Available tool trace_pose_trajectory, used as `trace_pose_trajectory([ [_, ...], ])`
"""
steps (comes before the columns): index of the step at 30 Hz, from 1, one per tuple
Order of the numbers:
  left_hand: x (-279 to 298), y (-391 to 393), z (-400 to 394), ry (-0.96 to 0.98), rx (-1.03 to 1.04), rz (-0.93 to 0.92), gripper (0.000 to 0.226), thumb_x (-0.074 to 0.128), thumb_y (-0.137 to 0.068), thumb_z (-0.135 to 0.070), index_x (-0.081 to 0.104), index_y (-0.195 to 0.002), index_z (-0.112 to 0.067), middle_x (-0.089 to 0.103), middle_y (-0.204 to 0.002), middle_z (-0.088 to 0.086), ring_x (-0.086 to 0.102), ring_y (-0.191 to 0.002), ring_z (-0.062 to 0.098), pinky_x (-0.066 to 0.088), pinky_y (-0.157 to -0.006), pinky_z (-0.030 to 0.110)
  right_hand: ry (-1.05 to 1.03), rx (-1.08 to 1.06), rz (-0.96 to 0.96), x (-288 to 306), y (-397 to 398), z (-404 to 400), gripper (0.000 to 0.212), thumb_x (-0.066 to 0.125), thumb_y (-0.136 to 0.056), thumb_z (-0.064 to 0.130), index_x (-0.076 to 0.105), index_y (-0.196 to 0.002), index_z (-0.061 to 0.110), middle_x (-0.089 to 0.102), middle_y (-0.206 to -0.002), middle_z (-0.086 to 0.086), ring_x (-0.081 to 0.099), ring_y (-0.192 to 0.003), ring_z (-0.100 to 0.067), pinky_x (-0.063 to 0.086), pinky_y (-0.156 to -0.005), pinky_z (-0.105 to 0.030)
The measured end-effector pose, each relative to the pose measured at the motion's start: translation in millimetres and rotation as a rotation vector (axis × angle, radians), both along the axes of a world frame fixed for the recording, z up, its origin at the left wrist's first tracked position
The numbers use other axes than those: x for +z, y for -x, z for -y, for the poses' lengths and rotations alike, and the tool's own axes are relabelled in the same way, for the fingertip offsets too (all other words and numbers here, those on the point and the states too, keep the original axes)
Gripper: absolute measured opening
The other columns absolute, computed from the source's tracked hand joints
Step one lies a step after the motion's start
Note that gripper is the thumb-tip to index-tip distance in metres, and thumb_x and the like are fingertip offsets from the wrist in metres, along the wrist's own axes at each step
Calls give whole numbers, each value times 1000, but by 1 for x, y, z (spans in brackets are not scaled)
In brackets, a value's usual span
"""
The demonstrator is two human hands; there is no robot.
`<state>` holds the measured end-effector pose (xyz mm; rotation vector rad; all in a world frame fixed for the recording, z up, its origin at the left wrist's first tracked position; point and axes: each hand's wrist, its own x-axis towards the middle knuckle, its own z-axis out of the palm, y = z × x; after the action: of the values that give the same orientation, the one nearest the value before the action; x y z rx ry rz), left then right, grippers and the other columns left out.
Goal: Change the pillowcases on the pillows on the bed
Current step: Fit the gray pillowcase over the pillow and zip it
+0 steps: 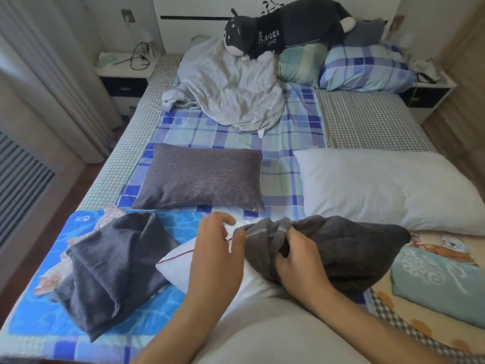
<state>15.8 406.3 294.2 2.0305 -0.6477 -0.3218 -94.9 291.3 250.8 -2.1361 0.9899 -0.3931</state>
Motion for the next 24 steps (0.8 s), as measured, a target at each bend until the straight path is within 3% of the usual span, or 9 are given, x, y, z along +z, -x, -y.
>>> trace_pose_trajectory([
  [2,3,11,9,-26,-152,-36,10,59,-97,-33,54,-88,-31,60,-80,-9,56,-74,5,46,-71,23,6,4,36,0,-4,-1,11,65,-83,15,56,-79,16,63,-76,5,61,-71,-12,52,-67,-36],
  [6,-10,21,26,-266,-268,-25,20,50,-99,-49,43,-108,-33,50,-107,-9,54,-99,12,46,-90,31,39,84,-71,-3,-12,-9,16,52,-87,34,62,-85,22,64,-76,10,61,-71,-6,49,-68,-26],
  [10,-18,18,26,-294,-314,124,7,49,-103,-32,43,-100,-29,43,-101,-2,51,-80,16,42,-73,27,-48,-43,-66,-3,-13,-11,18,61,-88,21,58,-71,17,65,-69,3,61,-64,-10,46,-60,-26],
  [13,-19,16,35,-242,-262,221,16,49,-102,-27,51,-87,-24,43,-96,-1,52,-73,17,47,-69,31,-30,-7,-61,-1,-16,-12,16,63,-87,21,57,-73,20,67,-74,4,60,-67,-11,40,-62,-22],
  [15,-23,5,37,-146,-74,-14,22,54,-98,-25,57,-77,-20,52,-89,-2,54,-73,14,45,-70,30,-50,-12,-35,0,-18,-5,3,65,-83,21,64,-80,20,70,-79,4,63,-73,-14,46,-67,-28],
  [17,-27,-19,28,62,192,-411,23,62,-89,-29,63,-72,-13,62,-78,1,55,-76,17,49,-78,42,-85,-102,-8,5,-12,10,7,69,-82,19,71,-88,21,72,-82,5,65,-81,-16,48,-76,-29],
  [19,-32,-38,9,122,370,-646,22,64,-91,-23,67,-72,-12,62,-76,4,54,-80,20,48,-77,41,-117,-232,36,18,0,28,10,71,-85,16,72,-92,23,70,-85,8,65,-90,-17,44,-80,-24],
  [22,-31,-47,-1,29,393,-624,26,59,-98,-16,67,-73,-14,65,-81,3,57,-83,24,47,-81,39,-12,-255,162,51,12,45,15,70,-89,12,68,-96,26,63,-86,17,58,-82,0,38,-79,-4],
  [24,-15,-56,8,-11,357,-488,31,58,-98,-16,61,-67,-15,61,-76,-1,53,-75,18,43,-72,34,101,-239,247,74,12,49,18,70,-87,9,70,-95,25,64,-85,20,57,-79,4,35,-77,4],
])
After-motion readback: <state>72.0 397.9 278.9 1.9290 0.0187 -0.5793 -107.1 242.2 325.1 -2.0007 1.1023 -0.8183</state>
